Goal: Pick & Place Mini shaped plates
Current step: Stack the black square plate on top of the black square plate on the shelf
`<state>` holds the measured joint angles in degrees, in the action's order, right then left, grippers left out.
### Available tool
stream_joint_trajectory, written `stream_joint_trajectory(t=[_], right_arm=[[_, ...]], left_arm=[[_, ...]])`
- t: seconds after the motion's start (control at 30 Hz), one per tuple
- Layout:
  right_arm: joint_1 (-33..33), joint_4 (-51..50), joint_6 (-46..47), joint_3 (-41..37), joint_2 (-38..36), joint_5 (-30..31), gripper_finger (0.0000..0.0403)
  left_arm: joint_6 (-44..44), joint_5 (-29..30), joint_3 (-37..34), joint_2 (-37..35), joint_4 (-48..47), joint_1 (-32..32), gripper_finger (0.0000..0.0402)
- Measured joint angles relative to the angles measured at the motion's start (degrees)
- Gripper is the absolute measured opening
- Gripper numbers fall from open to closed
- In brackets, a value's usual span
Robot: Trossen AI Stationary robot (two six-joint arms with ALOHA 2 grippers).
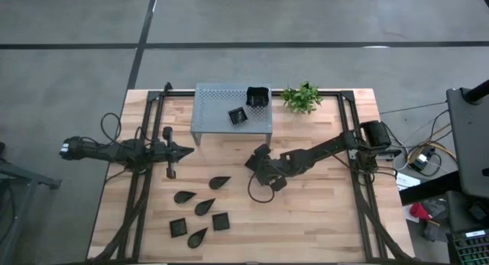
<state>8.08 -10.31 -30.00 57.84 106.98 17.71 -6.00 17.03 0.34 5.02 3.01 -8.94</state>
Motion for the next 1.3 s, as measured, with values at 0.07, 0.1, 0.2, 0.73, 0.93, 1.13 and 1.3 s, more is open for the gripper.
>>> stream_joint_trajectory(t=[0.07, 0.1, 0.2, 0.73, 0.93, 1.13, 1.3], right_arm=[[-0.2, 0.0, 0.0, -0.1, 0.0, -0.2, 0.0071], [-0.2, 0.0, 0.2, -0.1, 0.0, -0.2, 0.0067], [-0.3, 0.1, 0.3, -0.1, 0.0, -0.2, 0.0055], [-0.2, -0.2, 8.1, 0.9, 0.0, -1.0, 0.0008], [2.6, -0.8, 8.6, 4.7, 0.0, -0.9, 0.0008], [4.8, -5.2, 8.6, 9.6, 0.0, 2.0, 0.0008], [6.4, -7.0, 7.7, 12.5, 0.0, 4.5, 0.0008]], left_arm=[[0.0, 0.0, 0.0, 0.0, 0.0, 0.0, 0.0], [0.0, 0.0, 0.0, 0.0, 0.0, 0.0, 0.0], [0.0, 0.0, 0.0, 0.0, 0.0, 0.0, 0.0], [0.0, 0.0, 0.0, 0.0, 0.0, 0.0, 0.0], [0.0, 0.0, 0.0, 0.0, 0.0, 0.0, 0.0], [0.0, 0.0, 0.0, 0.0, 0.0, 0.0, 0.0], [0.0, 0.0, 0.0, 0.0, 0.0, 0.0, 0.0]])
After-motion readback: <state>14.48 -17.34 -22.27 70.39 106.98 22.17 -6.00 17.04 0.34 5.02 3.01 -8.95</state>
